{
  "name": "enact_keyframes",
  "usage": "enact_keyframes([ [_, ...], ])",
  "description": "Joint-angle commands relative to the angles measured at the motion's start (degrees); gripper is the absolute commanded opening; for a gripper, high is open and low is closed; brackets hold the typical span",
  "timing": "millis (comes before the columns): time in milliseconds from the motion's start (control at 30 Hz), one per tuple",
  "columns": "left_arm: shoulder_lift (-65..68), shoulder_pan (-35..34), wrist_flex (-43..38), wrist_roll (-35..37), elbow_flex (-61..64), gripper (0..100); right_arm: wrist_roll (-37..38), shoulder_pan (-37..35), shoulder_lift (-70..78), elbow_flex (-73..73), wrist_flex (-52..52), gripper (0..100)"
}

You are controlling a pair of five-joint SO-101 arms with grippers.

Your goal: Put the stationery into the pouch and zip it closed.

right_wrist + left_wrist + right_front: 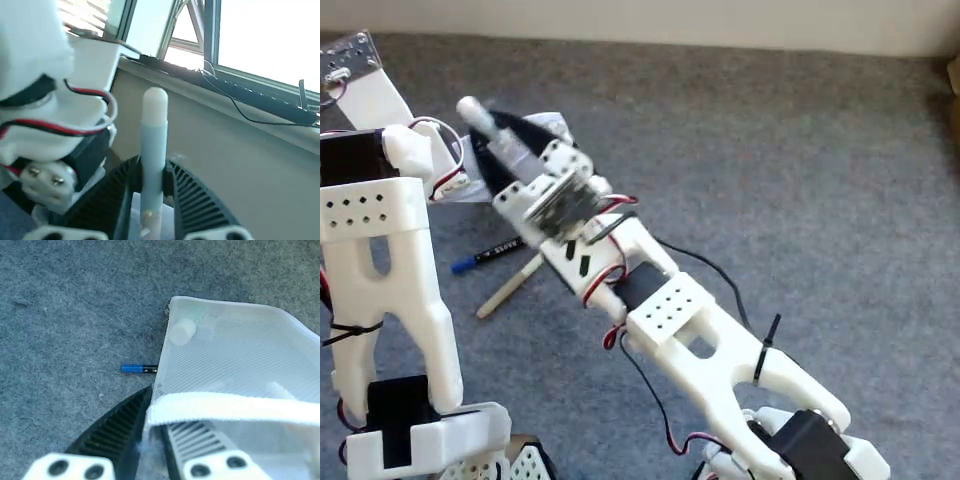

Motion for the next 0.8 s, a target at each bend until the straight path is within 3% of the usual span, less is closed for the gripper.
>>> enact_keyframes([
  [0, -0.13, -1.27, -0.79, 0.70, 0.66, 1, 5.71, -2.86, -0.92, -1.54, -1.71, 0.8],
  [200, -0.13, -1.27, -0.79, 0.70, 0.48, 1, 11.43, -4.35, -0.84, 0.22, -1.71, 1.3],
  [333, -0.13, -1.27, -0.79, 0.70, 0.48, 1, 11.43, -4.35, -1.27, 0.40, -1.71, 3.4],
  [500, -0.13, -1.27, -0.79, 0.70, 0.66, 1, 11.34, -4.26, -1.27, 0.57, -1.71, 15.7],
  [767, -0.13, -1.27, -0.79, 0.70, 0.75, 1, 11.34, -4.18, -1.45, 0.57, -1.71, 15.9],
])
